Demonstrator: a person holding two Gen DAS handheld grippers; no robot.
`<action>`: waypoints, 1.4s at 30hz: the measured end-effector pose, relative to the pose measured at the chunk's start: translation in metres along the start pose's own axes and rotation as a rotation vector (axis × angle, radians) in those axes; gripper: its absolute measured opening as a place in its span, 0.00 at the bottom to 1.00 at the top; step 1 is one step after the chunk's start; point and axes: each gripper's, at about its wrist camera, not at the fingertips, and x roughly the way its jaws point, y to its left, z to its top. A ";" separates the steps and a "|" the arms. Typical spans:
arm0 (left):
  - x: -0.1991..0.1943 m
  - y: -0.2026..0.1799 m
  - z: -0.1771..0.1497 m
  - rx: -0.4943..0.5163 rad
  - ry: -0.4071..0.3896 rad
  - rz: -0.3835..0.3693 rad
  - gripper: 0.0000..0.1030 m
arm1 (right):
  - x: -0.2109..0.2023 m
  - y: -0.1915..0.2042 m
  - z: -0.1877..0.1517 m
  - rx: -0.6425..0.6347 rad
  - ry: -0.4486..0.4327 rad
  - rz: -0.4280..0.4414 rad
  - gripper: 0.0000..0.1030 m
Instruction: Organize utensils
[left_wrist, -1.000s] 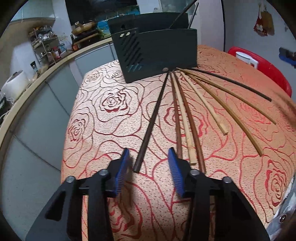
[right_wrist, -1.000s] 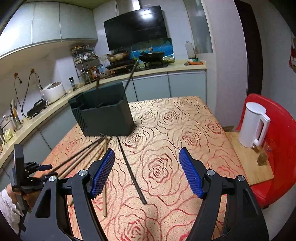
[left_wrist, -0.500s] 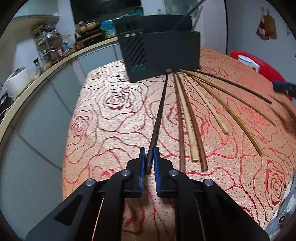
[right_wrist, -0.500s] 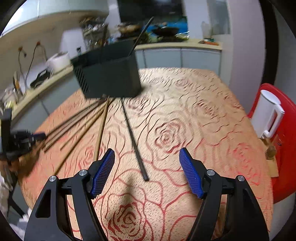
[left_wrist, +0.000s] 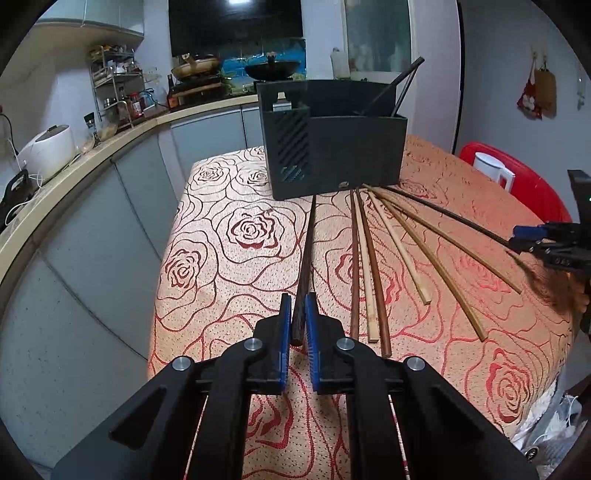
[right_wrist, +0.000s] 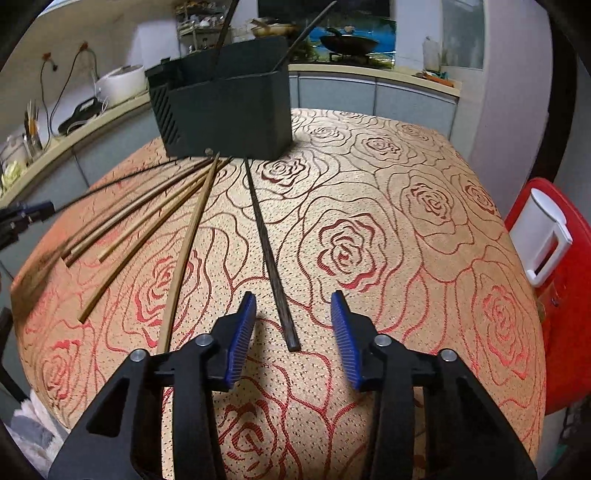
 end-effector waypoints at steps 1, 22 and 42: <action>-0.001 -0.001 0.000 0.002 -0.003 0.002 0.07 | 0.002 0.002 0.000 -0.012 0.006 -0.002 0.31; -0.036 0.005 0.014 -0.023 -0.078 0.030 0.06 | -0.042 0.011 0.009 -0.031 -0.094 0.023 0.08; -0.050 0.013 0.025 -0.056 -0.074 -0.006 0.01 | -0.110 0.009 0.052 0.020 -0.292 0.059 0.08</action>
